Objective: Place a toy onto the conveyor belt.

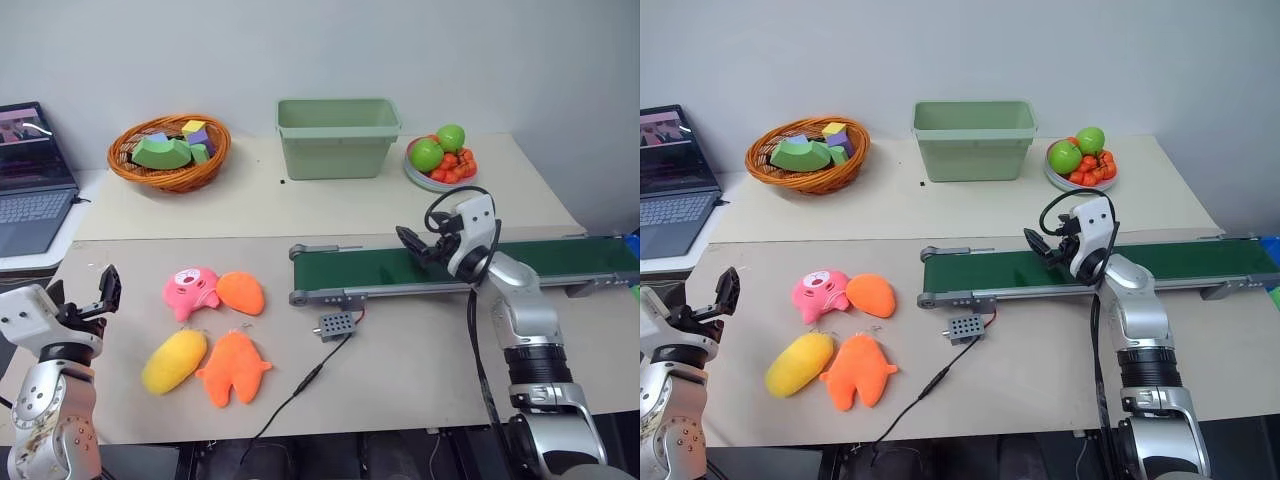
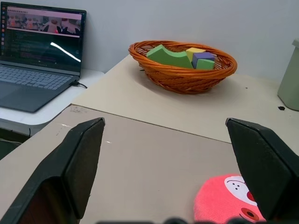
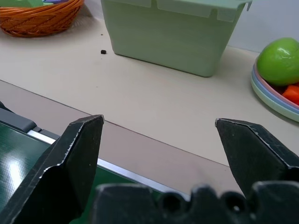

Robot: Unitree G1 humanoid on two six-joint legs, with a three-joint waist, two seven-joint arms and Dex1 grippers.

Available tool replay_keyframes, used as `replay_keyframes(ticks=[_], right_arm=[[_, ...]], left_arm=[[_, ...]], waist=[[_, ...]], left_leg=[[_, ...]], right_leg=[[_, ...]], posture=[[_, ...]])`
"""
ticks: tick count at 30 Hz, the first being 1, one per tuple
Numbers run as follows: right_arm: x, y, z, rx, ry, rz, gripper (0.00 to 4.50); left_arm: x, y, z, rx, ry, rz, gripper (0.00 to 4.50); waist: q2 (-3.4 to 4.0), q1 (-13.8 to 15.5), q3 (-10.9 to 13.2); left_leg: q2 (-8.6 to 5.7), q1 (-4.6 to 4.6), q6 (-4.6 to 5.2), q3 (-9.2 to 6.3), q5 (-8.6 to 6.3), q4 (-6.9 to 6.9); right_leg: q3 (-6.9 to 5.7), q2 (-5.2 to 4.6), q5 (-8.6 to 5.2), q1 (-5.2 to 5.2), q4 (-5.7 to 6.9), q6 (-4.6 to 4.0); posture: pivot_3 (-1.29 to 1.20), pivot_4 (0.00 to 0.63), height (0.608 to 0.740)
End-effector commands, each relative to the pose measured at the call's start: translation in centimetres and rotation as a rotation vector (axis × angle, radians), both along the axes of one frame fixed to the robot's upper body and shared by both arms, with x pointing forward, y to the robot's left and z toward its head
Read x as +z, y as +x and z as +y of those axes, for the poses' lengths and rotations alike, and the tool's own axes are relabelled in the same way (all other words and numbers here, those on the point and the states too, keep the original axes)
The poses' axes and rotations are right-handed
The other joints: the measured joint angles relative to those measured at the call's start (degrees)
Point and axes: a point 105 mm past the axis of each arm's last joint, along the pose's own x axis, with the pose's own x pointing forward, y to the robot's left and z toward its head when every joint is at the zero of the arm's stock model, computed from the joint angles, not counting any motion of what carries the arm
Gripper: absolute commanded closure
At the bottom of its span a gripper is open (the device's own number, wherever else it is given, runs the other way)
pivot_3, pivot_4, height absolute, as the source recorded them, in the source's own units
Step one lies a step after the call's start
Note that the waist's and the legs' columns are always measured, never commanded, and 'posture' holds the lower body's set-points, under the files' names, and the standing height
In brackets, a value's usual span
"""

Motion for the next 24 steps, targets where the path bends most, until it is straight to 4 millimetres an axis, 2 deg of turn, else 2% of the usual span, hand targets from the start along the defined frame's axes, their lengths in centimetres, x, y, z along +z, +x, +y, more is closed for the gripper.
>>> replay_keyframes(ticks=[1, 3, 6, 8, 9, 11, 12, 13, 19, 21, 24], right_arm=[[2.2, -0.5, 0.6, 0.036, -0.01, -0.092, 0.0], [2.5, -1.4, 2.8, 0.164, -0.052, -0.096, 0.0], [3.1, -4.1, 6.3, 0.413, -0.09, -0.103, 0.0], [3.6, -7.1, 8.7, 0.64, -0.12, -0.098, 0.0], [3.6, -9.3, 9.7, 0.785, -0.152, -0.082, 0.0], [3.1, -14.0, 10.6, 1.074, -0.207, -0.012, 0.0], [2.9, -15.4, 10.6, 1.156, -0.221, 0.018, 0.0], [2.7, -16.0, 10.6, 1.194, -0.23, 0.036, 0.0], [2.4, -16.1, 11.2, 1.215, -0.237, 0.048, 0.0], [2.3, -16.0, 11.4, 1.205, -0.231, 0.043, 0.0], [2.1, -15.7, 11.4, 1.187, -0.227, 0.047, 0.0]], left_arm=[[1.4, 0.1, -0.5, -0.028, 0.034, -0.044, 0.08], [1.5, 0.4, -1.1, -0.055, 0.014, -0.06, 0.08], [1.3, 0.5, -1.2, -0.072, -0.01, -0.057, 0.08], [1.1, 0.5, -1.3, -0.087, -0.007, -0.048, 0.08], [1.1, 0.6, -1.4, -0.094, -0.008, -0.047, 0.08], [1.0, 0.7, -1.7, -0.108, -0.013, -0.043, 0.08], [1.0, 0.8, -1.8, -0.112, -0.014, -0.042, 0.08], [0.9, 0.9, -2.0, -0.12, -0.014, -0.037, 0.08], [-0.1, -0.2, -2.6, -0.19, -0.104, -0.015, 0.08], [-1.6, -1.8, -2.3, -0.259, -0.232, 0.019, 0.08], [-2.4, -5.2, -2.6, -0.429, -0.445, 0.008, 0.08]], waist=[[0.0, 0.01, 0.0], [0.0, -0.01, 0.0], [0.0, -0.18, 0.0], [0.01, -0.11, 0.01], [0.02, -0.05, 0.01], [0.02, 0.3, 0.02], [0.01, 0.5, 0.02], [0.01, 0.59, 0.02], [0.0, 0.5, 0.01], [0.0, 0.45, 0.01], [0.0, -0.11, 0.01]], left_leg=[[0.0, 0.0, 0.0, 0.0, 0.0, 0.0], [0.0, 0.0, 0.0, 0.0, 0.0, 0.0], [0.05, 0.0, 0.0, 0.0, 0.0, 0.0], [0.08, 0.0, -0.01, 0.0, -0.01, 0.0], [0.08, -0.02, -0.01, 0.0, -0.02, 0.0], [0.09, -0.03, 0.02, -0.02, -0.05, 0.0], [0.11, -0.03, 0.05, -0.05, -0.08, 0.0], [0.12, -0.04, 0.06, -0.06, -0.11, 0.02], [0.27, 0.19, 0.03, -0.03, -0.19, 0.02], [0.39, 0.23, -0.09, -0.02, -0.29, 0.01], [0.46, 0.2, -0.14, 0.0, -0.37, 0.0]], right_leg=[[0.0, 0.0, 0.0, 0.0, 0.0, 0.0], [0.0, 0.0, 0.0, -0.01, 0.0, 0.0], [0.0, 0.05, 0.0, -0.01, 0.0, 0.0], [0.0, 0.07, 0.0, -0.01, -0.02, 0.0], [0.0, 0.08, 0.0, -0.01, -0.03, 0.0], [-0.04, 0.09, 0.0, 0.01, -0.08, 0.0], [-0.08, 0.11, 0.0, 0.03, -0.16, 0.0], [-0.11, 0.11, 0.0, 0.09, -0.24, 0.01], [-0.09, 0.28, 0.22, 0.35, -0.47, -0.06], [-0.09, 0.4, 0.21, 0.35, -0.47, -0.08], [-0.09, 0.47, 0.15, 0.21, -0.45, -0.16]], posture=[[0.0, 0.15, 0.728], [0.0, 0.15, 0.728], [0.0, 0.15, 0.728], [0.0, 0.15, 0.728], [0.0, 0.15, 0.728], [0.0, 0.15, 0.728], [0.0, 0.15, 0.728], [0.0, 0.15, 0.728], [0.0, 0.15, 0.728], [0.0, 0.15, 0.728], [0.0, 0.15, 0.728]])
